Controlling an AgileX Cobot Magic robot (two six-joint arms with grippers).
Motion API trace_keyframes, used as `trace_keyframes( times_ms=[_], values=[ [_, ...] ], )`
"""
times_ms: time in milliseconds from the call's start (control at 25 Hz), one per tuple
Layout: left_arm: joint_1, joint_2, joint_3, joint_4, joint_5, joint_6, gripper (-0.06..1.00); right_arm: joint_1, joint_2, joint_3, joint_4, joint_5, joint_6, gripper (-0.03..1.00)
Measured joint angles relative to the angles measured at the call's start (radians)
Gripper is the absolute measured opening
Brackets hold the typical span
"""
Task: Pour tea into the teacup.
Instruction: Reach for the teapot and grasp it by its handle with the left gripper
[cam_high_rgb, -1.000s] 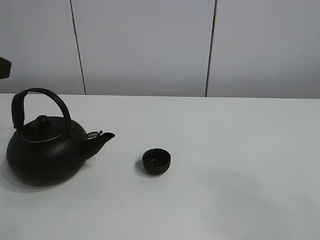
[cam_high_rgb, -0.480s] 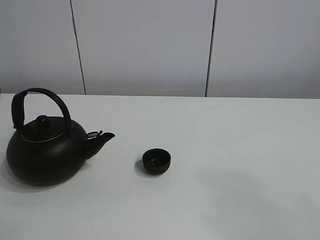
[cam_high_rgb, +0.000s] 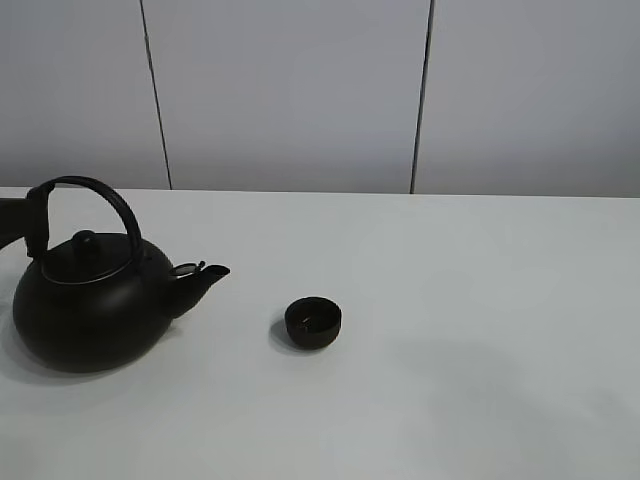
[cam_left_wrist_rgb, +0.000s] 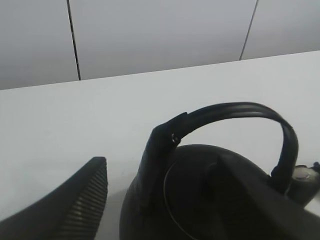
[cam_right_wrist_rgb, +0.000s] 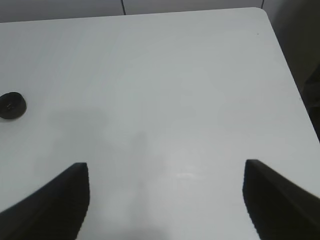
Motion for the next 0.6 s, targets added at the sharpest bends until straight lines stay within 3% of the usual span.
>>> trace_keyframes(
  times_ms=[600],
  values=[
    [0.0, 0.147, -0.141, 0.045, 0.006, 0.055, 0.45, 0.0, 0.0, 0.0, 0.0, 0.0, 0.0, 0.58]
  ],
)
